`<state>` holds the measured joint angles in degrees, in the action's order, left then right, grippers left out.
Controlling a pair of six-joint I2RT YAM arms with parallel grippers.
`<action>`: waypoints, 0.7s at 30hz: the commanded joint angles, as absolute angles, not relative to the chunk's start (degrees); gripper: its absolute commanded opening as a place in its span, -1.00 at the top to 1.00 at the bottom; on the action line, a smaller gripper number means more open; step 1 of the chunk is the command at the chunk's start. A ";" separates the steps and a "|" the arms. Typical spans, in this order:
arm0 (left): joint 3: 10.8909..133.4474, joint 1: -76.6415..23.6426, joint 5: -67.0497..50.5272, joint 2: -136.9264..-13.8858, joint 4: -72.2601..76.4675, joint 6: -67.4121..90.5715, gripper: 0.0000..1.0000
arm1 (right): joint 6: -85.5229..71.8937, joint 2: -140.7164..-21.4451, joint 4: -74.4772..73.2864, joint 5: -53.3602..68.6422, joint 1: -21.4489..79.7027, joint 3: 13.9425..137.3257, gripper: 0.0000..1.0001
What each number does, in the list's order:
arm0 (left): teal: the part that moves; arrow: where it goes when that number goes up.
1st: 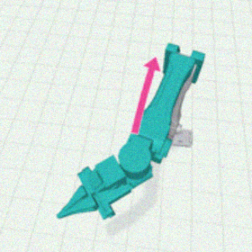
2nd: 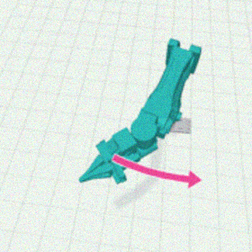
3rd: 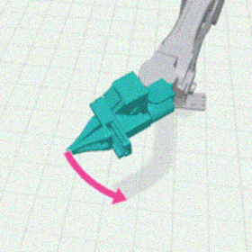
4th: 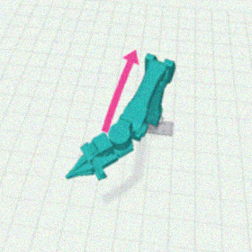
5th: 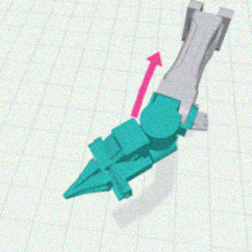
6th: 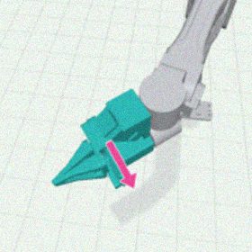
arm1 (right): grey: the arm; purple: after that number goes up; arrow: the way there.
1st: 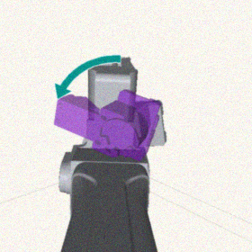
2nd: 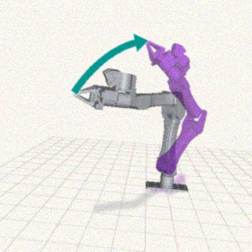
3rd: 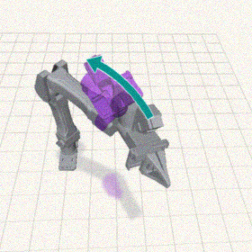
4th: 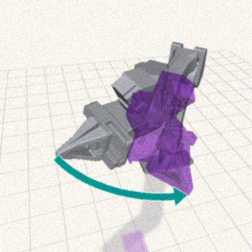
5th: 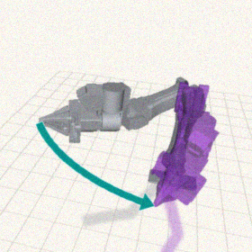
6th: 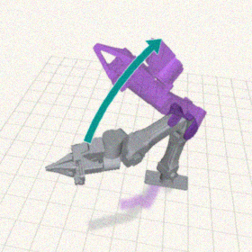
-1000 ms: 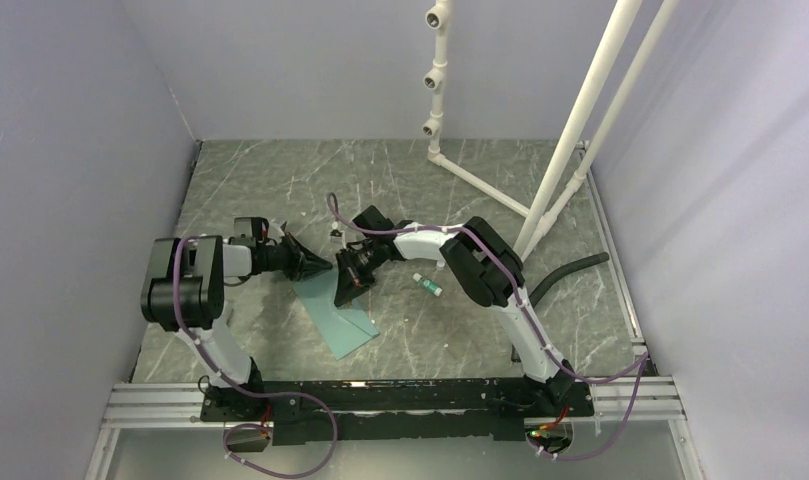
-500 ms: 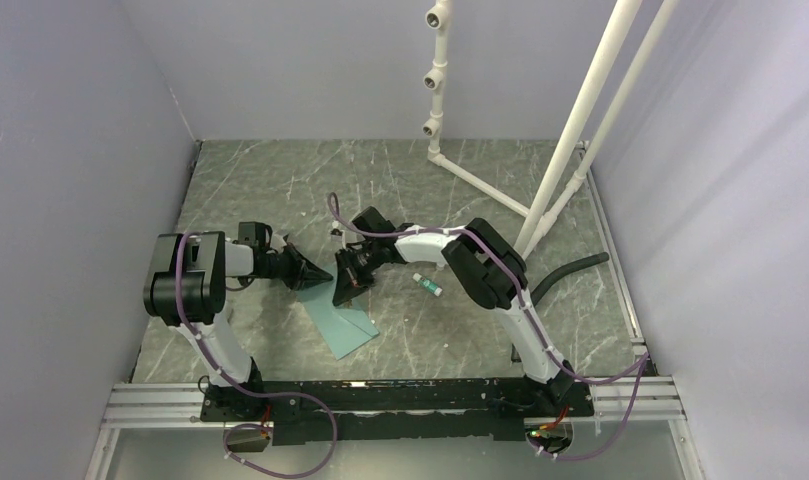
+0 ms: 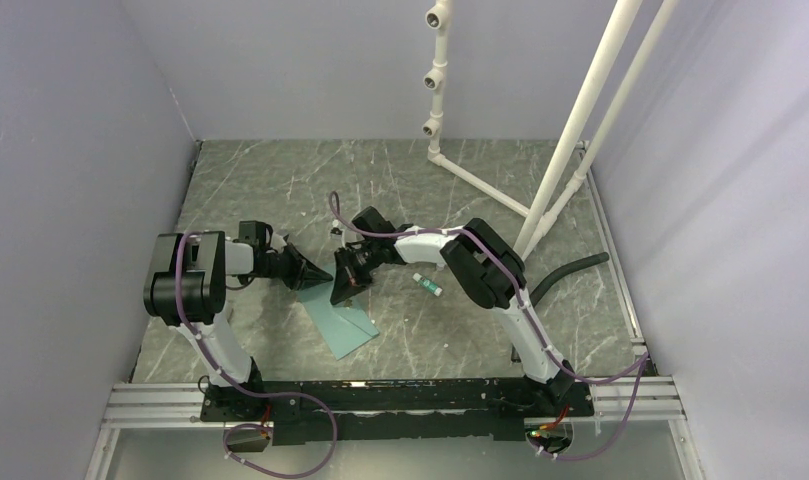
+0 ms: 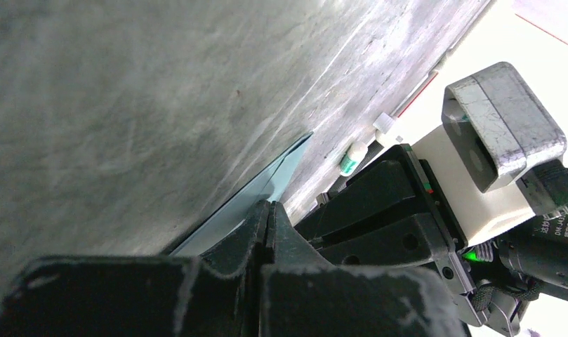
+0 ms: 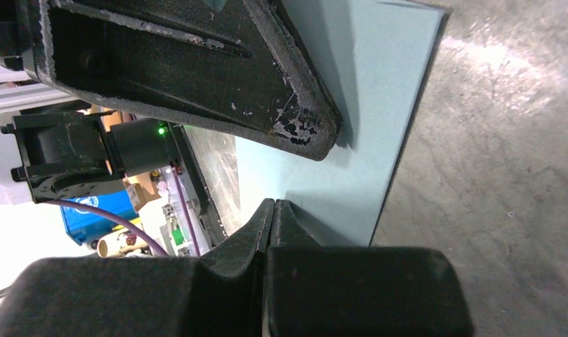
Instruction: Place the letter into the envelope and seal it
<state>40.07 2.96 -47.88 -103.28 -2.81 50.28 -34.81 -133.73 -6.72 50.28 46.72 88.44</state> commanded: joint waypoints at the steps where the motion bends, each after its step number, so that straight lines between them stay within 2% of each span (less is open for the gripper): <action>1: 40.19 2.99 -40.76 -105.49 -9.42 47.60 0.95 | -30.31 -135.33 -10.89 48.51 47.03 86.91 1.00; 21: 41.96 2.98 -40.80 -107.05 -10.70 46.69 0.95 | -20.68 -133.45 -22.34 49.15 46.85 81.88 1.00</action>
